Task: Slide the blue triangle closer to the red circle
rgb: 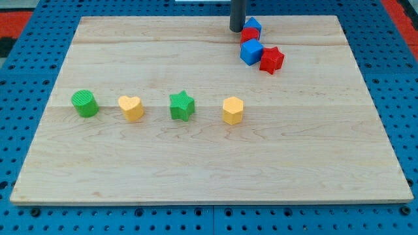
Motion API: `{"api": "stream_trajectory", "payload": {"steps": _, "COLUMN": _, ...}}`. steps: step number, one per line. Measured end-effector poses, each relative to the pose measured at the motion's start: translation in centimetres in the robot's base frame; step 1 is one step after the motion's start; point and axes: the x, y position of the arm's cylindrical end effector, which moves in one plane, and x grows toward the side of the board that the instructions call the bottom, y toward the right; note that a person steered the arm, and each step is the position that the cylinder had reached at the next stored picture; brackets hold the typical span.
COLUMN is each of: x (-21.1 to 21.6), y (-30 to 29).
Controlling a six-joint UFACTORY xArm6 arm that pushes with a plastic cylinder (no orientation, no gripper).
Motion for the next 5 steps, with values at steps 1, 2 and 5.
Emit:
{"api": "stream_trajectory", "payload": {"steps": 1, "x": 0.8, "y": 0.4}}
{"api": "stream_trajectory", "payload": {"steps": 2, "x": 0.8, "y": 1.7}}
{"api": "stream_trajectory", "payload": {"steps": 5, "x": 0.8, "y": 3.5}}
